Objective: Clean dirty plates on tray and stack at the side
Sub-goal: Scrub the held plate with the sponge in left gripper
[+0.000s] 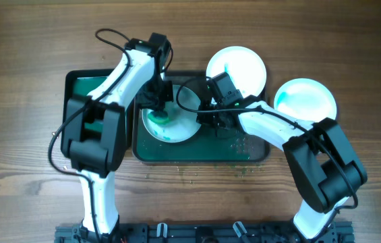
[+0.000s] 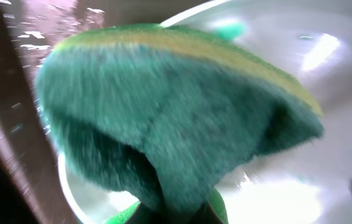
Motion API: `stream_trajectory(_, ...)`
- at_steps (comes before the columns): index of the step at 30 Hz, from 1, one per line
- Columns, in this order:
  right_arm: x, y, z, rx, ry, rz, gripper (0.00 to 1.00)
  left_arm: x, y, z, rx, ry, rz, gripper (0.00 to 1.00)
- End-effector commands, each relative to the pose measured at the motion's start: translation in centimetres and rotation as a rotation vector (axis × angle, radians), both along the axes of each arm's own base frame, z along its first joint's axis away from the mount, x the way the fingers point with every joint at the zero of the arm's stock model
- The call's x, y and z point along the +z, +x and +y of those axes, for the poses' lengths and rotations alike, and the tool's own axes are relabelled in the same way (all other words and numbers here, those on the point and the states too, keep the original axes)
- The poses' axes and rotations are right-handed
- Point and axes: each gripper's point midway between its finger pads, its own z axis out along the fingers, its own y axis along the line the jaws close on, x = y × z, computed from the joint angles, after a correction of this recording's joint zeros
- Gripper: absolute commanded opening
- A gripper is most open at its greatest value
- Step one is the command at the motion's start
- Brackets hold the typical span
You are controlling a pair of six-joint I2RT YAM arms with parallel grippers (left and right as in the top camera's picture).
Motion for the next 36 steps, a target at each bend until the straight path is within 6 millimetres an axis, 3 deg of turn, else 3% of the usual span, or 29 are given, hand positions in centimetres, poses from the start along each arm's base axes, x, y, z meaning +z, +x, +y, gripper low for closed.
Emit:
stream_trajectory(1, -0.4, -0.1, 0.3, 0.022, 0.001, 0.01, 0.04, -2.6, -0.8, 0.6, -0.017, 0.022, 0.048, 0.04)
stream_trajectory(5, -0.4, -0.1, 0.3, 0.022, 0.001, 0.01, 0.04, -4.6, -3.3, 0.3, -0.014, -0.023, 0.118, 0.04)
stream_trajectory(7, -0.4, 0.0, 0.5, 0.023, 0.006, 0.007, 0.04, -4.9, -5.0, -2.0, -0.117, -0.183, 0.168, 0.04)
stream_trajectory(11, -0.3, 0.0, 0.5, 0.025, 0.009, 0.007, 0.04, -1.8, -7.3, -8.5, -0.388, -0.68, 0.168, 0.04)
stream_trajectory(14, -0.3, 0.0, 0.5, 0.028, 0.008, 0.006, 0.04, -1.4, -7.1, -9.4, -0.421, -0.729, 0.142, 0.04)
stream_trajectory(17, -0.3, 0.0, 0.5, 0.032, 0.011, 0.007, 0.04, -3.2, -6.0, -7.6, -0.359, -0.561, 0.13, 0.04)
stream_trajectory(19, -0.3, -0.1, 0.6, 0.033, 0.014, 0.008, 0.04, -5.7, -3.5, -2.8, -0.167, -0.182, 0.078, 0.04)
stream_trajectory(22, -0.3, -0.1, 0.6, 0.033, 0.014, 0.008, 0.04, -5.5, -1.0, 3.1, 0.049, 0.214, -0.034, 0.04)
stream_trajectory(24, -0.3, -0.1, 0.6, 0.033, 0.014, 0.008, 0.04, -4.4, -0.1, 5.8, 0.16, 0.388, -0.103, 0.04)
stream_trajectory(29, -0.3, -0.1, 0.6, 0.033, 0.014, 0.008, 0.04, -3.6, -0.4, 7.4, 0.225, 0.5, -0.125, 0.04)
stream_trajectory(32, -0.3, -0.1, 0.6, 0.033, 0.014, 0.008, 0.04, -4.2, -1.4, 5.5, 0.132, 0.39, -0.05, 0.04)
stream_trajectory(34, -0.3, -0.1, 0.6, 0.033, 0.014, 0.008, 0.04, -4.8, -3.1, 0.7, -0.07, 0.109, 0.064, 0.04)
stream_trajectory(36, -0.3, -0.1, 0.6, 0.033, 0.014, 0.008, 0.04, -3.5, -5.9, -5.6, -0.335, -0.314, 0.159, 0.04)
